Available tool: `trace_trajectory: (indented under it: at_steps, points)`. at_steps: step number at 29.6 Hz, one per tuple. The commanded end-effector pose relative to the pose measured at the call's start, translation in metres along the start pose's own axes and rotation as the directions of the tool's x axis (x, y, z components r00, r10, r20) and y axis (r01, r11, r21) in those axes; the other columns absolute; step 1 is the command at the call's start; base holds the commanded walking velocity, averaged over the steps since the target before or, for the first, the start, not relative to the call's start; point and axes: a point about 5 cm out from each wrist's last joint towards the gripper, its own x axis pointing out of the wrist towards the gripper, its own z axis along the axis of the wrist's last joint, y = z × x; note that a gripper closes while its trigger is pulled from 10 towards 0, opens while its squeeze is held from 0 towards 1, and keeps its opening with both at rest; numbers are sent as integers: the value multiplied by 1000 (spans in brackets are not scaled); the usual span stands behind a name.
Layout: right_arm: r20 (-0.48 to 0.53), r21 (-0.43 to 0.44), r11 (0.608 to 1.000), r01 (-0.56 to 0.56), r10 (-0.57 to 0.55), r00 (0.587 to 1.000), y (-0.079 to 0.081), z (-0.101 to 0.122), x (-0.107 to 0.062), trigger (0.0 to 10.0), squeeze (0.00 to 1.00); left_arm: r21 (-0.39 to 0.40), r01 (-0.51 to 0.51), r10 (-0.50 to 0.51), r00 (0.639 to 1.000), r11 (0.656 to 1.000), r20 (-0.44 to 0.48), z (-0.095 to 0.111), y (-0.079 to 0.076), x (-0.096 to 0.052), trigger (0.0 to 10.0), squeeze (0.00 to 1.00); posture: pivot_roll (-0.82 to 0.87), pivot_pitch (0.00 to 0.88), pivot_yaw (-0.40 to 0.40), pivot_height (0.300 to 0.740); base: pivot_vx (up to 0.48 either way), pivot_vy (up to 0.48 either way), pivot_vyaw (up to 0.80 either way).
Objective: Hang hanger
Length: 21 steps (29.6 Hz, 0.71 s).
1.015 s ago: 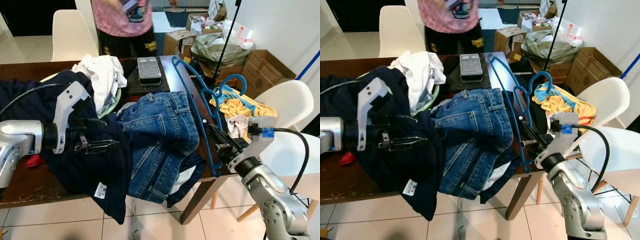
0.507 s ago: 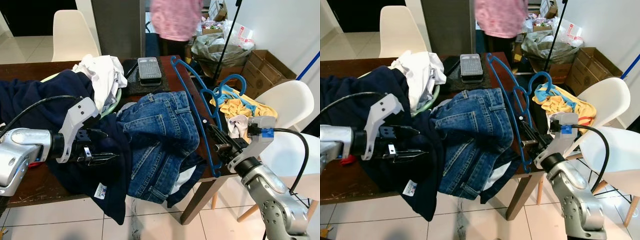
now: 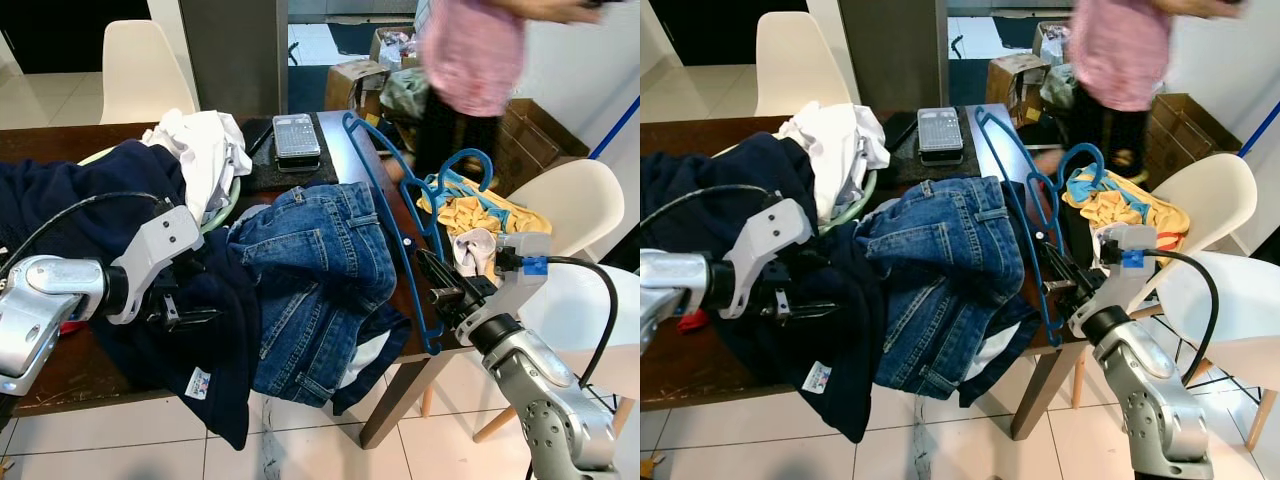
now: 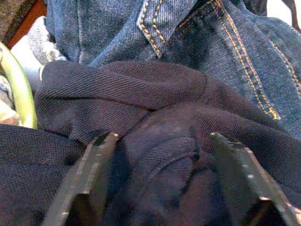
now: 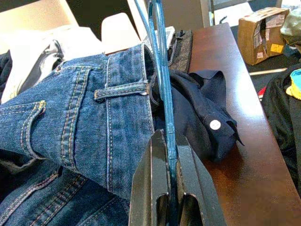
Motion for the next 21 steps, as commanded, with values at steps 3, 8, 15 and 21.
trace_trajectory:
  at_steps: [3,8,15,21]
  points:
    - [2,-8,1000,6,-6,1000,0,-2,-1,10000,0,21,-12,13,1000,1000,-19,-3,2,0,0,0,42,137,-9,740,0,0,0]
    - [2,-8,1000,3,-3,1000,0,-2,-1,10000,0,36,-34,35,999,999,-9,0,6,0,0,0,44,132,-9,740,0,0,0]
    - [1,-7,1000,-3,3,1000,1,-2,0,10000,0,54,-158,154,985,986,76,17,23,-6,0,0,44,127,-11,740,0,0,0]
    - [2,-7,1000,-4,4,1000,1,-2,0,10000,0,47,-270,256,946,962,197,40,39,-13,0,0,43,129,-12,740,0,0,0]
